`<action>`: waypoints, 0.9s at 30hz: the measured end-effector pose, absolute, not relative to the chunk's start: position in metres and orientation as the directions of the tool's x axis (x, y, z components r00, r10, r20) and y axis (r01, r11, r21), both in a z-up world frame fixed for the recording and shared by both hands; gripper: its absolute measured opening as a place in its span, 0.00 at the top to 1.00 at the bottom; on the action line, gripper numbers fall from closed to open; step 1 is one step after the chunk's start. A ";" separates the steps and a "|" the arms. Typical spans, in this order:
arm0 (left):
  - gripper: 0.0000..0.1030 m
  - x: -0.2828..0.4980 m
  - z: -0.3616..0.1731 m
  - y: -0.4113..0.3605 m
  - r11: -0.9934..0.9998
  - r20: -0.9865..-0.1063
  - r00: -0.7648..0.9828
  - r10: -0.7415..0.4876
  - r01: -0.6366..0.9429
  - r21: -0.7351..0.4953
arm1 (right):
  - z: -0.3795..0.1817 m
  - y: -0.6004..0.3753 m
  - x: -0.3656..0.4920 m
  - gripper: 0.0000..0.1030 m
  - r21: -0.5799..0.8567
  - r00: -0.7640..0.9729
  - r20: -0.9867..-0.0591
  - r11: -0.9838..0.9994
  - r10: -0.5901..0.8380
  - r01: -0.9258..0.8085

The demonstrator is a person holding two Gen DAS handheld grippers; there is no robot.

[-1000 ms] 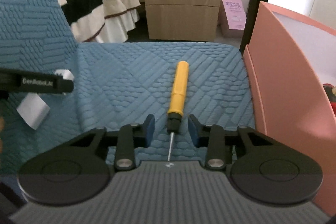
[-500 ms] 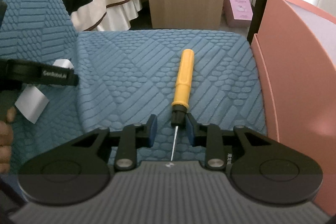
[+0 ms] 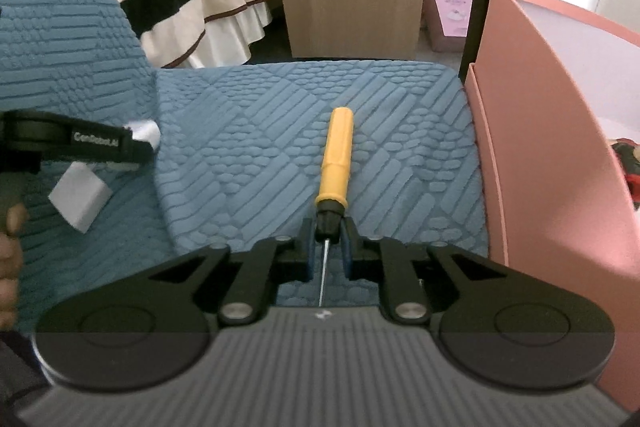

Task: Organize rigid objects
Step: 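Grasp the white charger with the left tool while the right tool grasps the screwdriver, then carry the white charger in the left tool toward the pink box while the right tool carries the screwdriver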

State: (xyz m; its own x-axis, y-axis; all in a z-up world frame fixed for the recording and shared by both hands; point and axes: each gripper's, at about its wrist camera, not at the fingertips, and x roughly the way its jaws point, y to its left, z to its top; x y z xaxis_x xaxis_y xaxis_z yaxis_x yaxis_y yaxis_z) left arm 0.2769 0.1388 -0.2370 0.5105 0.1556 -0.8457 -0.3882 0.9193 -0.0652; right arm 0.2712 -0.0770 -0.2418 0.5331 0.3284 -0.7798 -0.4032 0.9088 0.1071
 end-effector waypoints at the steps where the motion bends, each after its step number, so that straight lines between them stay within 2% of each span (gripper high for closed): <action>1: 0.53 0.273 -0.235 0.138 0.918 -0.845 0.514 0.149 -0.390 -0.075 | -0.240 -0.078 0.268 0.84 0.107 0.536 -0.776 0.907 0.333 -0.408; 13: 0.53 0.233 -0.223 0.112 0.919 -0.826 0.563 -0.015 -0.317 -0.233 | -0.234 -0.091 0.225 0.84 0.110 0.499 -0.794 0.889 0.347 -0.444; 23: 0.53 0.223 -0.222 0.102 0.910 -0.817 0.570 -0.089 -0.286 -0.299 | -0.241 -0.098 0.189 0.85 0.093 0.457 -0.840 0.907 0.293 -0.411; 27: 0.53 0.222 -0.223 0.108 0.893 -0.816 0.568 -0.105 -0.307 -0.329 | -0.242 -0.100 0.193 0.83 0.116 0.442 -0.844 0.908 0.305 -0.404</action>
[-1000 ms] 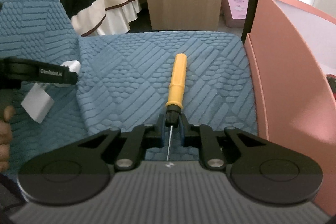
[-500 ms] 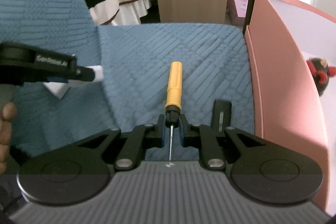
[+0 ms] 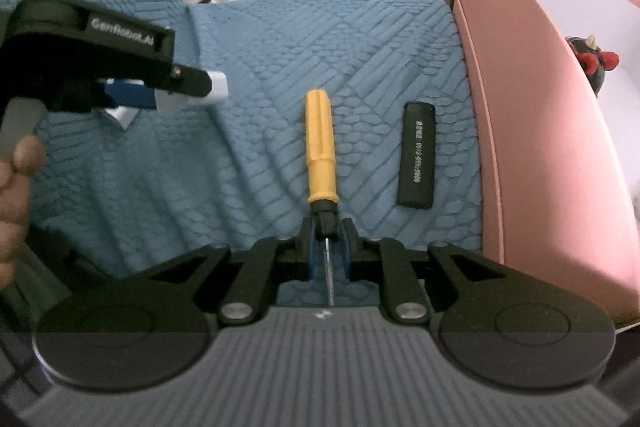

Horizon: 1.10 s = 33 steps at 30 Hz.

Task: Organize rigid objects
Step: 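Carry the white charger in the left tool toward the pink box while the right tool carries the screwdriver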

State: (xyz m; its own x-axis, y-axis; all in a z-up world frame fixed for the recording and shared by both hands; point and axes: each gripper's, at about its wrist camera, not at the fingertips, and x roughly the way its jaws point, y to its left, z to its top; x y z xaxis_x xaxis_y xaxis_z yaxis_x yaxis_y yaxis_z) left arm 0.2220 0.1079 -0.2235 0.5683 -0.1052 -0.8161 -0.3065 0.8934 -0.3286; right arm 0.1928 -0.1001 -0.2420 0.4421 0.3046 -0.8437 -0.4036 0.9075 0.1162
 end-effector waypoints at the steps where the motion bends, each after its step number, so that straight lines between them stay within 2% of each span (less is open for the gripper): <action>1: 0.53 0.221 -0.224 0.109 0.890 -0.816 0.568 -0.106 -0.311 -0.332 | -0.242 -0.098 0.195 0.81 0.110 0.443 -0.845 0.907 0.300 -0.406; 2: 0.53 0.221 -0.225 0.111 0.887 -0.818 0.565 -0.109 -0.317 -0.337 | -0.242 -0.096 0.196 0.78 0.098 0.448 -0.844 0.908 0.293 -0.408; 4: 0.53 0.221 -0.226 0.115 0.880 -0.817 0.566 -0.113 -0.326 -0.347 | -0.242 -0.092 0.199 0.63 0.078 0.464 -0.840 0.908 0.282 -0.411; 6: 0.53 0.221 -0.224 0.117 0.877 -0.813 0.571 -0.113 -0.327 -0.352 | -0.243 -0.088 0.204 0.56 0.088 0.462 -0.839 0.909 0.289 -0.408; 7: 0.53 0.221 -0.224 0.117 0.876 -0.811 0.574 -0.113 -0.327 -0.353 | -0.244 -0.087 0.207 0.56 0.100 0.458 -0.838 0.908 0.297 -0.406; 14: 0.53 0.221 -0.224 0.121 0.869 -0.808 0.575 -0.126 -0.328 -0.369 | -0.250 -0.074 0.214 0.59 0.075 0.462 -0.836 0.896 0.295 -0.437; 21: 0.53 0.223 -0.227 0.120 0.871 -0.812 0.569 -0.129 -0.327 -0.367 | -0.252 -0.074 0.217 0.80 0.033 0.499 -0.827 0.908 0.260 -0.418; 26: 0.53 0.223 -0.229 0.119 0.877 -0.816 0.565 -0.124 -0.323 -0.357 | -0.251 -0.085 0.224 0.80 0.066 0.508 -0.827 0.937 0.243 -0.342; 33: 0.53 0.220 -0.230 0.119 0.881 -0.812 0.569 -0.126 -0.312 -0.355 | -0.241 -0.087 0.225 0.80 0.082 0.486 -0.833 0.927 0.265 -0.366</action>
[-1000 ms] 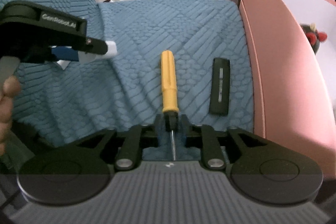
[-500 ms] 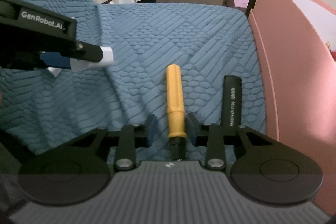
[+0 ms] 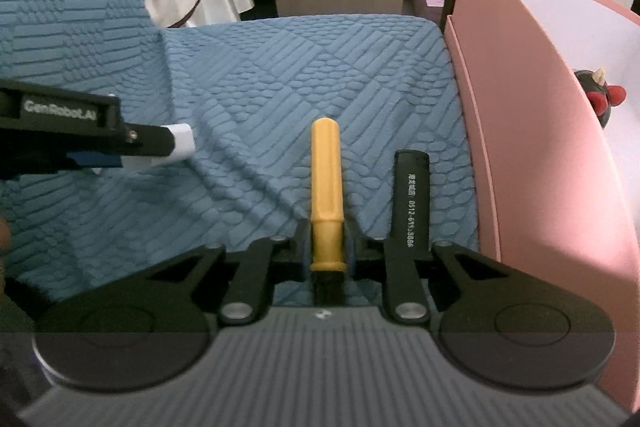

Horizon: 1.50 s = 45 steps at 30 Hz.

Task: Organize rigid objects
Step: 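Carry the white charger in the left tool toward the pink box while the right tool carries the screwdriver, then lower the charger into the pink box and open the left tool while the right tool releases the screwdriver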

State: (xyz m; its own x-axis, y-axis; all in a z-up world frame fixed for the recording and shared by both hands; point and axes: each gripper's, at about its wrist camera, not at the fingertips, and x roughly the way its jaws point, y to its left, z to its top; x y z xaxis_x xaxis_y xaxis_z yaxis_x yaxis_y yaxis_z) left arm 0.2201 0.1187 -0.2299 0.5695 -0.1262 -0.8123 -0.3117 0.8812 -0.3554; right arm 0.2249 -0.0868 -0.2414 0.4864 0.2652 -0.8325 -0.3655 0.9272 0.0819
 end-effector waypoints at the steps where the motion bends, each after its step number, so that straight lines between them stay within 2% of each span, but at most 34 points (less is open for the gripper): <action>1: 0.53 0.220 -0.229 0.118 0.884 -0.811 0.571 -0.127 -0.306 -0.354 | -0.240 -0.087 0.224 0.80 0.081 0.484 -0.833 0.925 0.266 -0.370; 15: 0.53 0.207 -0.201 0.103 0.894 -0.784 0.605 -0.141 -0.263 -0.364 | -0.202 -0.102 0.218 0.81 0.162 0.445 -0.828 0.906 0.340 -0.391; 30: 0.53 0.178 -0.165 0.071 0.869 -0.760 0.631 -0.154 -0.280 -0.409 | -0.164 -0.126 0.204 0.81 0.187 0.430 -0.824 0.894 0.368 -0.406; 45: 0.53 0.168 -0.124 0.048 0.882 -0.764 0.632 -0.130 -0.279 -0.381 | -0.131 -0.144 0.192 0.81 0.227 0.407 -0.813 0.871 0.416 -0.436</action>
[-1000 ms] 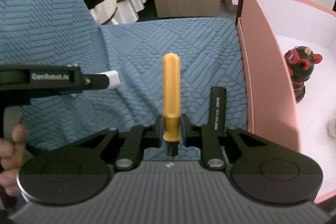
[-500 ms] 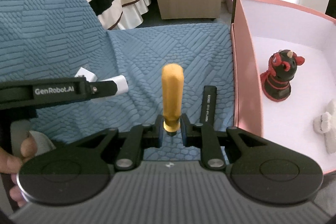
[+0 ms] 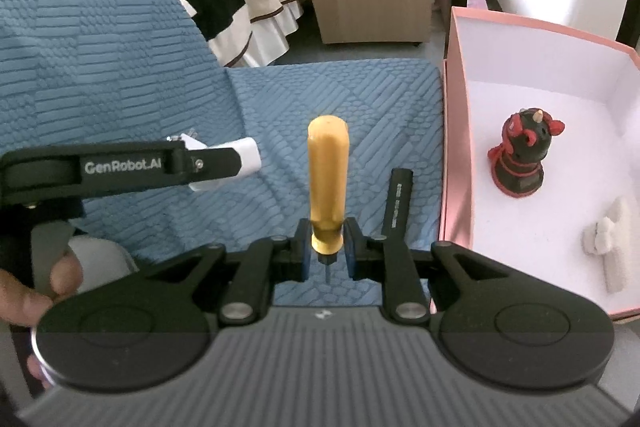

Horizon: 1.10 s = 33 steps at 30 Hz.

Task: Organize rigid objects
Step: 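Lower the charger into the pink box and open the left tool while the right tool releases the screwdriver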

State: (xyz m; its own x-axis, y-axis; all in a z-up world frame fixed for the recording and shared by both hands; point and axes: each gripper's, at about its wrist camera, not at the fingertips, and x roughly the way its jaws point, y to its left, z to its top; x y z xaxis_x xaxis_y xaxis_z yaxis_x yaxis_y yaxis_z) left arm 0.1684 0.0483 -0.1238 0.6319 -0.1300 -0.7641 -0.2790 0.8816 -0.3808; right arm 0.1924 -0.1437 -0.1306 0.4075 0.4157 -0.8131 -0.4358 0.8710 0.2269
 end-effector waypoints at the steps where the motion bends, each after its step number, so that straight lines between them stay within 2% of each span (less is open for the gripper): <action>1: 0.53 0.168 -0.122 0.047 0.880 -0.764 0.632 -0.131 -0.280 -0.383 | -0.129 -0.146 0.192 0.81 0.230 0.405 -0.813 0.869 0.419 -0.438; 21: 0.53 0.190 -0.031 -0.008 0.912 -0.703 0.698 -0.135 -0.189 -0.363 | -0.042 -0.197 0.209 0.81 0.200 0.530 -0.711 0.856 0.461 -0.477; 33: 0.53 0.224 0.024 -0.074 0.933 -0.659 0.736 -0.157 -0.107 -0.343 | -0.007 -0.244 0.229 0.81 0.158 0.618 -0.651 0.876 0.440 -0.456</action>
State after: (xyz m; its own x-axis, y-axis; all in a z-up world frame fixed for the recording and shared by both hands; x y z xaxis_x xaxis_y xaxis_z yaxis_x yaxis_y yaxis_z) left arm 0.2236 -0.0739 0.0238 0.7358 -0.1573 -0.6587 -0.1073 0.9333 -0.3427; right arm 0.2290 -0.2441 -0.0073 0.6184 0.4399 -0.6512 -0.4561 0.8757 0.1584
